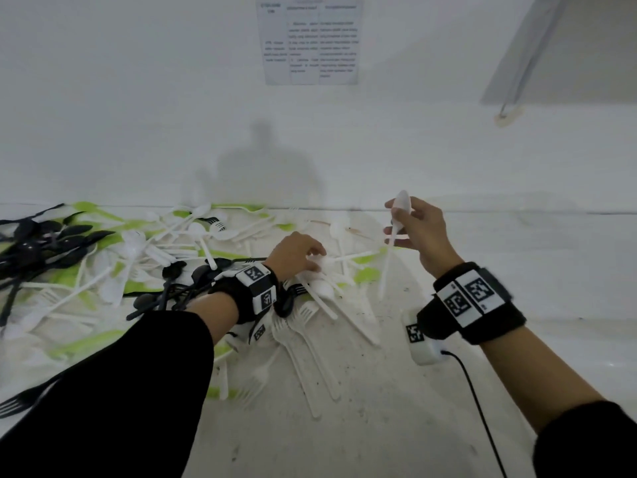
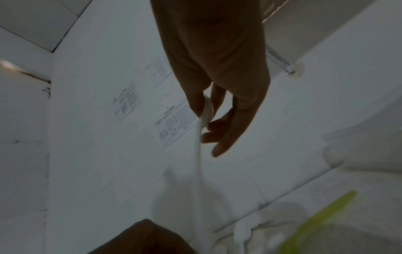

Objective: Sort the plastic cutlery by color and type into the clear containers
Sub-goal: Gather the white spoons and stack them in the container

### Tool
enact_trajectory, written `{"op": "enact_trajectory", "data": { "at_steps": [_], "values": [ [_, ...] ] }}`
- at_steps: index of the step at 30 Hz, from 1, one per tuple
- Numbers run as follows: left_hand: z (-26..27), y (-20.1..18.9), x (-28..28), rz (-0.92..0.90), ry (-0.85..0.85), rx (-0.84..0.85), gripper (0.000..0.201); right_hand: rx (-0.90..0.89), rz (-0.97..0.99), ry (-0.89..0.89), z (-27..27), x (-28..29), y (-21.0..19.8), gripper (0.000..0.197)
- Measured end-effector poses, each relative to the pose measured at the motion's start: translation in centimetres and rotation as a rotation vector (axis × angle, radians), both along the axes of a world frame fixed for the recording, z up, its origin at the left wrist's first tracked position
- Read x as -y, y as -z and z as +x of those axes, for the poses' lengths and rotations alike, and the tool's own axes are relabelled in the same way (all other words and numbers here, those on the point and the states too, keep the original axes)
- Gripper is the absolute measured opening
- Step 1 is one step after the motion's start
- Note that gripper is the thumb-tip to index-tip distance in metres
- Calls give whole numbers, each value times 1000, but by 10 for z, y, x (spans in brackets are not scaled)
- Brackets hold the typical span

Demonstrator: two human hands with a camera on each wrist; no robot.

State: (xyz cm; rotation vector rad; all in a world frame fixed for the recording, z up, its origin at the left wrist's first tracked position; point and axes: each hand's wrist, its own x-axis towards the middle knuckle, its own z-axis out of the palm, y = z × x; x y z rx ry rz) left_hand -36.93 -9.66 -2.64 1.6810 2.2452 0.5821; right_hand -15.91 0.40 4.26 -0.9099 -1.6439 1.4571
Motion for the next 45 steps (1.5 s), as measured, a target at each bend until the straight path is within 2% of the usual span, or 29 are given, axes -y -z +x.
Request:
{"op": "enact_trajectory", "data": {
  "at_steps": [3,8,11,13,14,17,20,23,28,33,36,39,41,45],
  "values": [
    [-3,-2,4,64,8,-60,32,60,-41,-47,-12,5,2,16],
    [-19,-21,21,380,-154,-13,23,455,264,-259,-31,23,23,14],
    [-38,-36,34,499,-328,156,17,675,427,-360,-44,37,43,30],
    [-47,-45,39,531,-431,285,10,766,504,-427,-53,43,56,24],
    [-50,-50,42,553,-446,369,8,801,534,-443,-56,47,60,24],
    [-51,-63,48,620,-426,602,26,862,614,-414,-63,52,67,24],
    [-46,-69,53,646,-380,640,27,925,641,-420,-65,53,67,31],
    [-41,-68,53,547,-323,566,20,912,580,-414,-64,48,69,35],
    [-30,-52,40,190,-394,463,11,927,545,-386,-61,50,73,45],
    [-24,-33,26,56,-336,245,10,884,483,-361,-55,50,72,50],
    [-24,-22,21,-70,-296,130,30,780,423,-324,-49,42,63,54],
    [-19,-14,17,-191,-324,18,49,662,375,-277,-46,36,49,46],
    [-14,-9,14,-227,-306,-60,54,532,274,-239,-46,33,40,43],
    [-10,-5,10,-217,-328,-83,60,248,-172,-218,-44,32,20,40]
  ]
}}
